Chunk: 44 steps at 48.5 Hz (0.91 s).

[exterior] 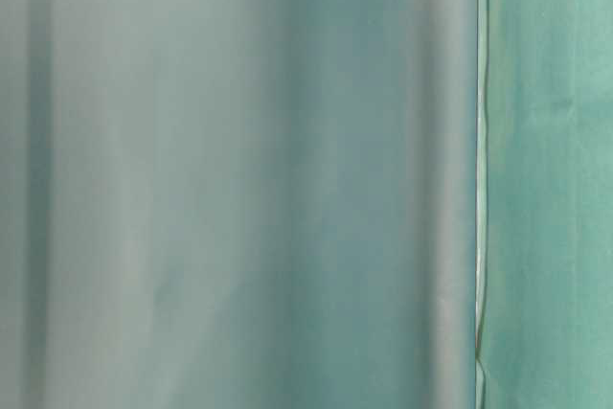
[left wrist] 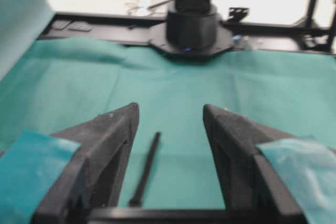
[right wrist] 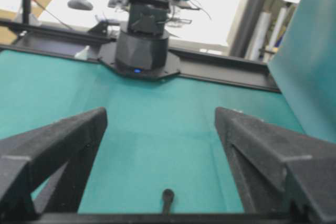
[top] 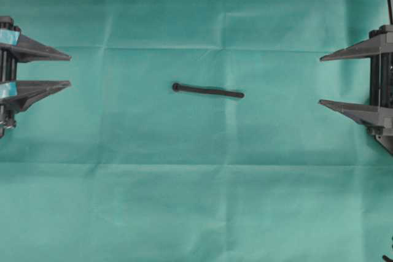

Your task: Peel off the Velcro with your right arm.

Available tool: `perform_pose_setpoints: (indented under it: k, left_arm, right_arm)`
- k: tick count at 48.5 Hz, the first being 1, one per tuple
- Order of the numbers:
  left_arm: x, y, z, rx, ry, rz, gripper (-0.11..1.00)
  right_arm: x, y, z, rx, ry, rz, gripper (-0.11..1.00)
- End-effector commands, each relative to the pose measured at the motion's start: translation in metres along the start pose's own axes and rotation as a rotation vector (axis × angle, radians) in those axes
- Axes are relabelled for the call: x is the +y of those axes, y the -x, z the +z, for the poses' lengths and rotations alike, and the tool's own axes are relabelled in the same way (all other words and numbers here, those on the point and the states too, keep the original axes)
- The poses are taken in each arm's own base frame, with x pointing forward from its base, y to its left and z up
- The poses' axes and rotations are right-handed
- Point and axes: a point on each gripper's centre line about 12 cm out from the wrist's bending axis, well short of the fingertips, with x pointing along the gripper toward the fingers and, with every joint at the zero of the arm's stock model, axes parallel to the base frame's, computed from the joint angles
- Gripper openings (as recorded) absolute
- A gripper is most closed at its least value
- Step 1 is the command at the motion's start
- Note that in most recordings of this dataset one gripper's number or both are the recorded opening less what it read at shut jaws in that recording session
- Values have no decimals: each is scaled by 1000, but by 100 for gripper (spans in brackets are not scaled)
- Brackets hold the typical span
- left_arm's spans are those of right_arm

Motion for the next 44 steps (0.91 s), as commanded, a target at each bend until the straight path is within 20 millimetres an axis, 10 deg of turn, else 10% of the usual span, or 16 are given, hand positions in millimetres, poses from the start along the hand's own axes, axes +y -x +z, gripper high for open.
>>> perform_pose_setpoints:
  k: [1,44]
  left_arm:
    - [3,-11,5,-2,0,18,56]
    - [16,-154,-24,162,-11,51,56]
  right_arm:
    - [-1,-2,5,-23,3,-3,67]
    - [0,1,0,-31,3,-2,67]
